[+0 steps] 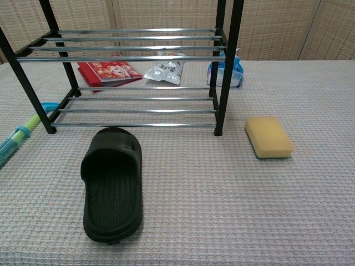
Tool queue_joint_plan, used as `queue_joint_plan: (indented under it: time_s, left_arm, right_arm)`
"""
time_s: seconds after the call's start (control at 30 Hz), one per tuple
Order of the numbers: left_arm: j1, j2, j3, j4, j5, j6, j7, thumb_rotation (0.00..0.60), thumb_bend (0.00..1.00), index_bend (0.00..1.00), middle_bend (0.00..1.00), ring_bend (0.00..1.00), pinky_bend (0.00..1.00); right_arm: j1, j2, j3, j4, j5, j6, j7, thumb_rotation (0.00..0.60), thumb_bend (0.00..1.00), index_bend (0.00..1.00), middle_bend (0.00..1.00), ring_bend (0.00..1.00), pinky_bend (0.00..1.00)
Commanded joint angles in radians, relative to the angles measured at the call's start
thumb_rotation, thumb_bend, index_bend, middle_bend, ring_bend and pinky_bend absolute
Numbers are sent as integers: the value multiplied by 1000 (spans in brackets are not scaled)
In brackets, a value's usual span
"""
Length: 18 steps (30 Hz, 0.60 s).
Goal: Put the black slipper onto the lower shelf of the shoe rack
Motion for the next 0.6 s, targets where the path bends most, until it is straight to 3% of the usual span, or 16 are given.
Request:
queue_joint_plan:
  time_s: [0.03,0.3,0.6]
  left_arm:
    - [-4,-10,6,25,45,5,-14,600,167,240,209,158,319]
    - [-32,16,49,53,207,-15,-70,600,167,274,245,182,319]
    - [-166,105,115,23,440,-173,-73,600,168,292,255,191,318]
  right_arm:
    - [-1,2,1,-1,-2,4,3,600,196,38,243,73,177]
    - [-10,33,3,-22,-29,42,14,600,195,38,244,73,177]
    - [-8,58,6,-39,-52,57,23,600,196,38,244,73,176]
